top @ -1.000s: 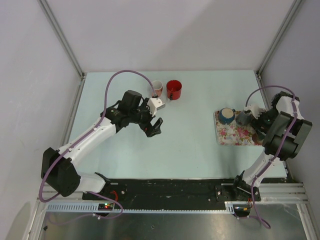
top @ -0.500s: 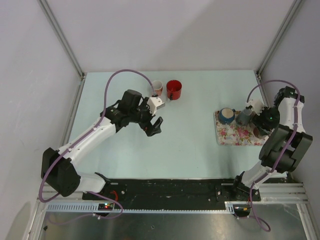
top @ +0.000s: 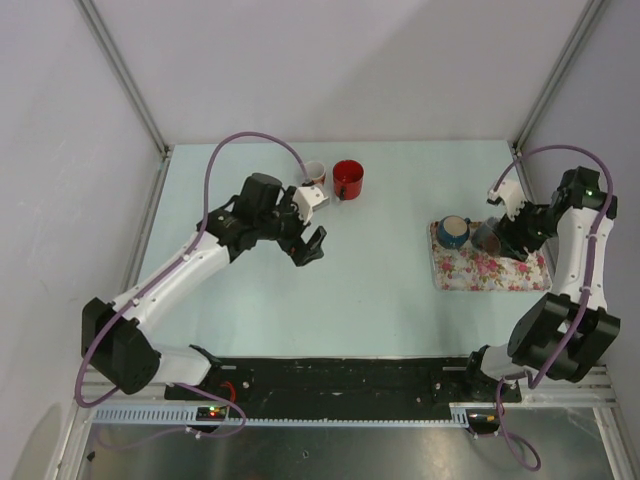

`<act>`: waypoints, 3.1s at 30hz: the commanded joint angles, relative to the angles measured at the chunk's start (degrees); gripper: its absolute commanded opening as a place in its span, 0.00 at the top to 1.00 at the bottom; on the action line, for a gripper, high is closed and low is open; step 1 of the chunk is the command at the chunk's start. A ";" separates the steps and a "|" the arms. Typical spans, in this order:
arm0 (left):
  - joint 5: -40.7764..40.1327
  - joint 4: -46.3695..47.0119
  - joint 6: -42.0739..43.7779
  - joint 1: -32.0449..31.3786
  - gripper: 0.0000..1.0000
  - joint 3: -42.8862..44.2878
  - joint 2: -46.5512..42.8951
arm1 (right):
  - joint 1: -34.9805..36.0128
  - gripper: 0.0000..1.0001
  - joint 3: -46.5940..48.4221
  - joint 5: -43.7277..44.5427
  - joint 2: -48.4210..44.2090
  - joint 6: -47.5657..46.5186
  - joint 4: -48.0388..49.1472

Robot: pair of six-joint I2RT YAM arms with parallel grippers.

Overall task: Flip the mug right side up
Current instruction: Turn over the cup on the tray.

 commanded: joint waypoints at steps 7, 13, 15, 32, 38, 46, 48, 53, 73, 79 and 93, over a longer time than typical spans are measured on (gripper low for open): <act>2.48 0.99 1.07 0.01 0.00 8.69 -1.28 | 4.23 1.00 4.86 -24.51 -8.25 16.11 2.90; 8.77 1.07 -1.21 -0.10 0.00 14.49 0.51 | 7.07 1.00 4.14 -34.40 -12.24 32.21 13.96; 11.16 1.16 -2.60 -0.09 0.00 16.60 1.59 | 8.04 1.00 3.36 -36.89 -13.44 39.06 19.44; 30.52 5.94 -15.58 -1.59 0.00 22.35 7.60 | 16.20 1.00 -11.78 -42.24 -21.53 106.90 86.92; 36.31 7.57 -16.48 -2.51 0.00 21.58 7.46 | 18.96 1.00 -18.51 -39.73 -18.90 133.00 116.26; 42.93 8.89 -18.71 -3.76 0.00 21.12 7.82 | 25.43 1.00 -24.17 -34.43 -13.57 156.02 145.72; 43.25 9.22 -18.82 -4.02 0.00 20.73 7.16 | 27.99 1.00 -25.23 -33.40 -14.45 154.36 144.66; 43.19 10.06 -19.83 -5.05 0.01 20.18 6.07 | 33.19 1.00 -28.18 -30.33 -15.04 153.47 148.41; 42.99 11.70 -23.67 -7.13 0.22 22.40 8.79 | 37.34 1.00 -36.07 -25.77 -12.57 148.34 153.11; 41.96 12.13 -24.02 -7.18 0.49 22.27 8.38 | 38.54 1.00 -37.43 -25.33 -12.32 147.11 153.32; 39.09 13.54 -25.15 -6.73 0.57 22.27 6.59 | 41.41 1.00 -40.05 -26.23 -13.66 143.73 151.72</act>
